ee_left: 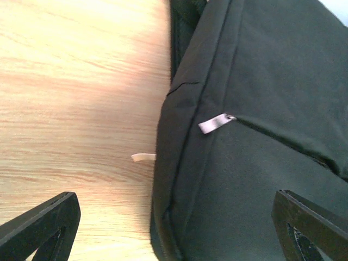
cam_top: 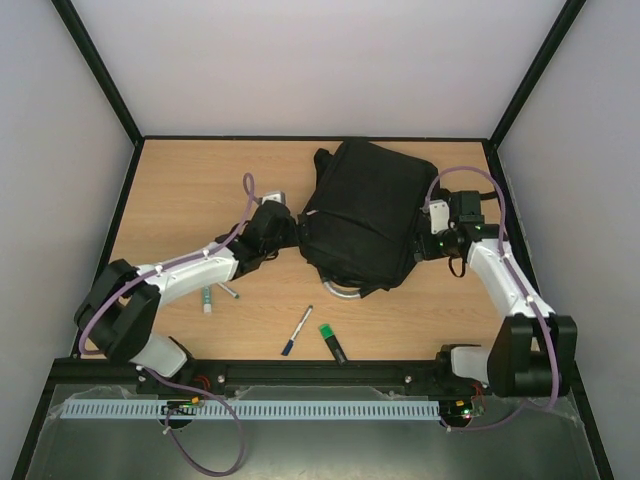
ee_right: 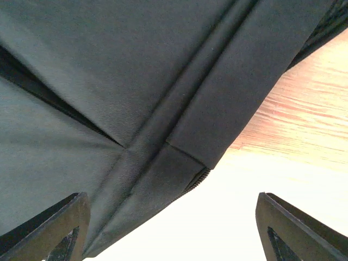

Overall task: Pack the student bag
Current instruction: Adjust the student bag at the center of the board.

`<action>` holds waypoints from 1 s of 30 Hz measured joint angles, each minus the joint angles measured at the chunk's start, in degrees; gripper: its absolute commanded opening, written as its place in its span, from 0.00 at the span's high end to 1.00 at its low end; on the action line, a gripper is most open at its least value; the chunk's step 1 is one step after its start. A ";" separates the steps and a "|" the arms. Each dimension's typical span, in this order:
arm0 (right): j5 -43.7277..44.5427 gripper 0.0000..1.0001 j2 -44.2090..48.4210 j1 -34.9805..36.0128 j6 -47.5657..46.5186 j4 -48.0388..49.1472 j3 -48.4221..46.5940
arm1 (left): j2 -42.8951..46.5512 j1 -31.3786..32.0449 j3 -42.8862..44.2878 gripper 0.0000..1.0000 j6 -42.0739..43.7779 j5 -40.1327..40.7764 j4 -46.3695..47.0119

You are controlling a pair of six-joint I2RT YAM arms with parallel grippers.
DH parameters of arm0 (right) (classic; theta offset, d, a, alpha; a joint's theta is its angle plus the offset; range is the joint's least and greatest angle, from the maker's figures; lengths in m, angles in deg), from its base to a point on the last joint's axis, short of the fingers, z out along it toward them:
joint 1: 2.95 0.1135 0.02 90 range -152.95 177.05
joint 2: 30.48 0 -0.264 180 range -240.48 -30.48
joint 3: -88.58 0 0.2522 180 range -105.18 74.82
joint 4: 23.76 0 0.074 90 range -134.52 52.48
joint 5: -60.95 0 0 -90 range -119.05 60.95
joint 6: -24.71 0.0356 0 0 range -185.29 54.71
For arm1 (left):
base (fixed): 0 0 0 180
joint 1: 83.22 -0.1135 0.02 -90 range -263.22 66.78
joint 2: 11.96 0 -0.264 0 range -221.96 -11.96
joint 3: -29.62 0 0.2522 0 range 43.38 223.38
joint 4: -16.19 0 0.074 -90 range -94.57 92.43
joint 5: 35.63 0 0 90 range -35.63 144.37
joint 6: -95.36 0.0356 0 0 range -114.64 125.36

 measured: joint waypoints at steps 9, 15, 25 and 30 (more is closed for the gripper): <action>1.57 0.12 -8.72 -1.46 2.69 -0.04 -9.31 | -5.75 -6.51 -1.05 0.01 -1.68 -7.48 8.09; 1.81 0.11 -18.18 -2.91 4.00 0.22 -13.60 | -15.72 -9.35 7.26 0.04 0.00 -16.22 8.68; 1.68 0.13 -27.69 -3.63 3.87 -0.17 -15.56 | -20.26 -8.48 12.02 0.09 3.65 -26.67 8.57; -0.90 0.18 -31.56 -3.69 3.02 -0.17 -17.25 | -19.74 -5.16 9.94 0.10 6.25 -27.32 8.57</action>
